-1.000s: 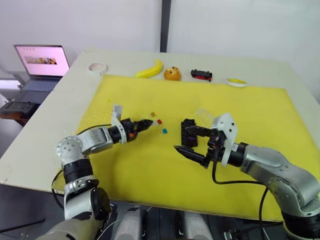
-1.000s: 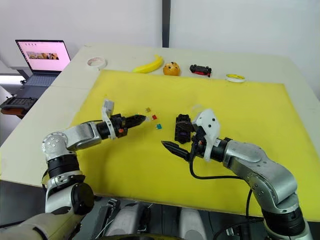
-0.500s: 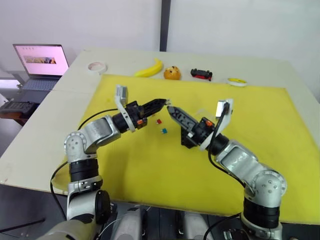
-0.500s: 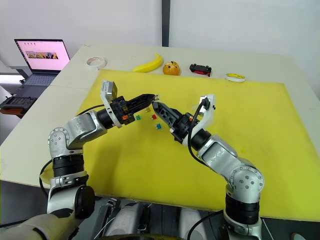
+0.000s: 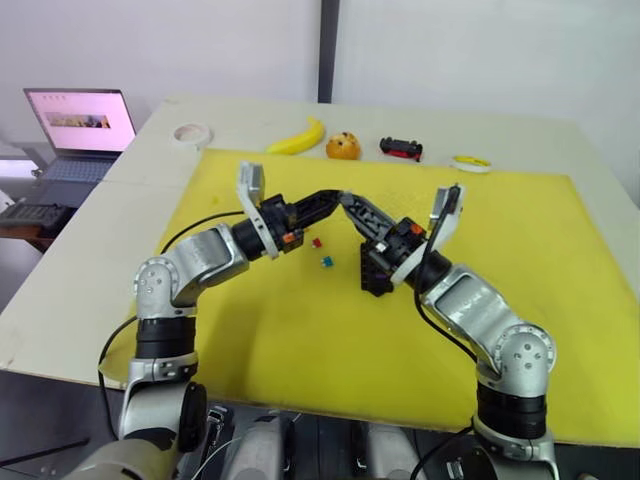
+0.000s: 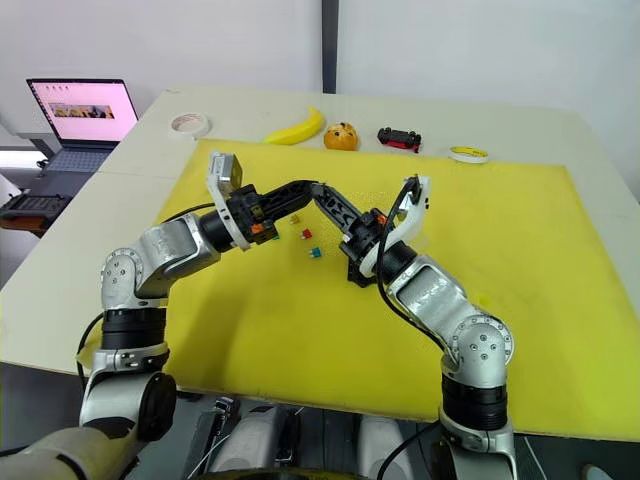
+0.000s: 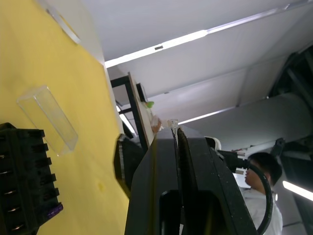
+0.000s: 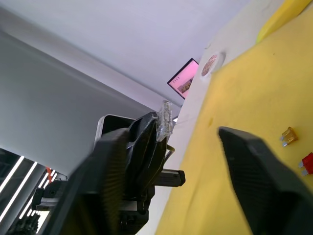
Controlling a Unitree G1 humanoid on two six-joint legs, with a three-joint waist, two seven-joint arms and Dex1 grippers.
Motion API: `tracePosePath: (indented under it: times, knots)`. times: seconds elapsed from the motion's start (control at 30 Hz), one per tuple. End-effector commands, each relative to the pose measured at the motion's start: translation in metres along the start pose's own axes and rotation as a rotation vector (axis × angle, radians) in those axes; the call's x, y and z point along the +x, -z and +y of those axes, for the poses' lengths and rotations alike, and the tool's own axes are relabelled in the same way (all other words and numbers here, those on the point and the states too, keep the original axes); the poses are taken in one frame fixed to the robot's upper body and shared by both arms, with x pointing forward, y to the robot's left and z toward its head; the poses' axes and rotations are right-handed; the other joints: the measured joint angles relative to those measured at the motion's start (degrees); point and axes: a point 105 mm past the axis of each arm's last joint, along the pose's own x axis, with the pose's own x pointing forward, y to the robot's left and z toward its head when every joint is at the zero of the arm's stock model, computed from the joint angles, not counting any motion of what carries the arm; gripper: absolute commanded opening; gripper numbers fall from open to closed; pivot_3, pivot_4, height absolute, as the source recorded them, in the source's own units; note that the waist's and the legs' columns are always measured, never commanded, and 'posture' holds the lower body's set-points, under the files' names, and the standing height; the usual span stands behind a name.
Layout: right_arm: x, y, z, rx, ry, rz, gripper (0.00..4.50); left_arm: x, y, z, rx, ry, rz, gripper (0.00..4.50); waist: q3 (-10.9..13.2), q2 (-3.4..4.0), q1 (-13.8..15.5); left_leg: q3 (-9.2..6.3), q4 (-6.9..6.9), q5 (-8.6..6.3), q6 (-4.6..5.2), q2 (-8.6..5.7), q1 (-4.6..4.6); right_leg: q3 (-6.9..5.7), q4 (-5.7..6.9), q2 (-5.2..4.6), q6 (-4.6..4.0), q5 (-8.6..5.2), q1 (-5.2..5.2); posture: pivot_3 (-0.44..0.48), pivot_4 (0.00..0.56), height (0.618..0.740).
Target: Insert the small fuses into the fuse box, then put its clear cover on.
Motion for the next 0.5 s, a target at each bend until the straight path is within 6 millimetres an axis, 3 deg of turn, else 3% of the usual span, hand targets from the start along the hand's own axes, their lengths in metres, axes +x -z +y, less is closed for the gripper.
tracePosePath:
  times: [0.03,0.5]
  knots:
    - [0.0004,-0.0058,0.0156,-0.026,-0.067,-0.024,2.16,0.0008,0.0018,-0.0114,0.013,0.048,0.003,0.0,0.0,0.0,0.0,0.0,0.0,0.0,0.0,0.0,0.0,0.0,0.0,0.0,0.0,0.0,0.0,0.0,0.15,0.74]
    - [-0.0012,-0.0113,0.0172,-0.01,-0.076,-0.047,2.16,0.001,0.0013,-0.0104,0.009,0.044,-0.006,0.0,0.0,0.0,-0.03,0.0,0.01,0.0,0.01,0.01,0.0,-0.01,0.0,0.04,0.0,0.0,0.0,0.0,0.15,0.74]
